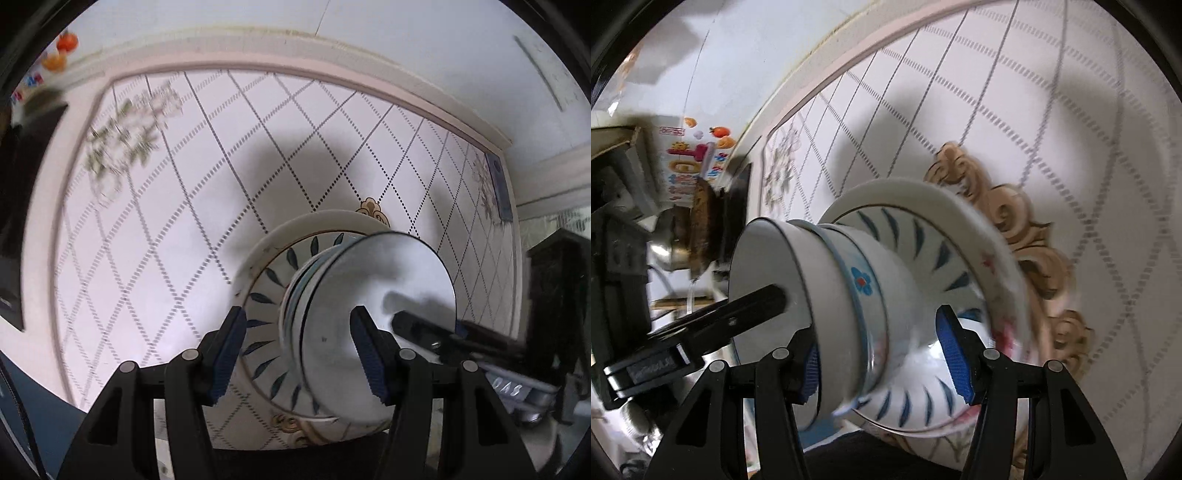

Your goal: Organize plates and bowls

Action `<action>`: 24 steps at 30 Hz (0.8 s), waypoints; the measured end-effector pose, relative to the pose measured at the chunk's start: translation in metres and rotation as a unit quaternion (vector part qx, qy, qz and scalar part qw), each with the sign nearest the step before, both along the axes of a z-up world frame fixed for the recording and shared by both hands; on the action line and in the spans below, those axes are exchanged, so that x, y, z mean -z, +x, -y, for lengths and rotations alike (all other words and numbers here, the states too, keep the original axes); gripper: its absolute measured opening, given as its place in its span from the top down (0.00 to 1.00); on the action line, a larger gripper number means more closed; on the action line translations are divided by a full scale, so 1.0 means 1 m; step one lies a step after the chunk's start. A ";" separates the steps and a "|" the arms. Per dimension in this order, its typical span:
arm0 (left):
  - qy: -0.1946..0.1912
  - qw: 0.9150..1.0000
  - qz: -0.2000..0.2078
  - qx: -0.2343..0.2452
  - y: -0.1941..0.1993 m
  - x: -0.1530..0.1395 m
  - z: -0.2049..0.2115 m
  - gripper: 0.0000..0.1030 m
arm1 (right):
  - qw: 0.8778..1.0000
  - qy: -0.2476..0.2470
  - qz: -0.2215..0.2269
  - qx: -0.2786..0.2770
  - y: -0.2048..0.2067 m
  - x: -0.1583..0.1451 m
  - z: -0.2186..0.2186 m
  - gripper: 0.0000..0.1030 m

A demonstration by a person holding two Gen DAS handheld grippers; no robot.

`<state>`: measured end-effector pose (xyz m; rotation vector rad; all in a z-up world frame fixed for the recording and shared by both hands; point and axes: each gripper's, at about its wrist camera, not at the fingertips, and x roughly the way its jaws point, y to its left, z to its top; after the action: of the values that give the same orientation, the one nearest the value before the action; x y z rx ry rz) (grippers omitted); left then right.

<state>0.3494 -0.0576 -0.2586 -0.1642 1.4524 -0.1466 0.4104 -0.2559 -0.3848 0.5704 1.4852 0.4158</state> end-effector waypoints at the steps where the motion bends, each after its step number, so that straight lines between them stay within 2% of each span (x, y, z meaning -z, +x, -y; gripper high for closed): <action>1: 0.008 1.000 0.010 0.004 -0.004 -0.006 0.000 0.45 | 1.000 -0.012 0.009 0.004 -0.005 -0.008 0.003 0.42; 4: 0.026 0.999 0.035 0.016 -0.014 -0.020 -0.005 0.45 | 0.999 -0.043 0.027 0.017 -0.020 -0.030 0.009 0.37; 9: 0.040 0.996 0.074 0.027 -0.037 -0.045 -0.013 0.43 | 0.994 -0.086 0.050 0.049 -0.051 -0.069 0.014 0.10; 11: 0.052 0.994 0.096 0.032 -0.046 -0.055 -0.012 0.32 | 0.990 -0.113 0.069 0.058 -0.063 -0.087 0.012 0.09; 13: 0.067 0.990 0.114 0.039 -0.056 -0.065 -0.010 0.31 | 0.983 -0.143 0.094 0.064 -0.076 -0.109 0.009 0.08; 16: 0.071 0.986 0.146 0.036 -0.068 -0.081 -0.011 0.08 | 0.974 -0.172 0.126 0.069 -0.090 -0.137 0.003 0.06; 19: 0.083 0.980 0.176 0.027 -0.082 -0.099 -0.010 0.06 | 0.961 -0.210 0.167 0.073 -0.107 -0.168 -0.006 0.05; 24: 0.076 0.975 0.208 0.010 -0.112 -0.127 -0.014 0.06 | 0.950 -0.222 0.204 0.078 -0.135 -0.203 -0.013 0.04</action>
<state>0.2374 -0.0439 -0.1319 0.0085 1.0412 -0.0802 0.2757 -0.2432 -0.1815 0.2199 1.0751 0.0586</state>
